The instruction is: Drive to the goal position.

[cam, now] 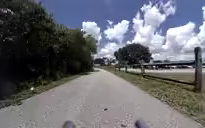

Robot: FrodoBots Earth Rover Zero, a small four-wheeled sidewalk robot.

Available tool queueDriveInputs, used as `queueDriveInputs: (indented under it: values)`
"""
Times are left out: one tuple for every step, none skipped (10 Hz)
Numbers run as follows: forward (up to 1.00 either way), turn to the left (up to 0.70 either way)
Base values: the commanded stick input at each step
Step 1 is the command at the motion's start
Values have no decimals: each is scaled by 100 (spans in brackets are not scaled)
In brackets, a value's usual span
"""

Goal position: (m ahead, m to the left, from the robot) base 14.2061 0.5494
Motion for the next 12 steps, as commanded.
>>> queueDriveInputs:
  values:
    - [50,0]
    - [50,0]
    - [50,0]
    - [50,0]
    - [50,0]
    - [50,0]
    - [50,0]
    - [50,0]
    - [50,0]
    - [50,0]
    - [50,0]
    - [50,0]
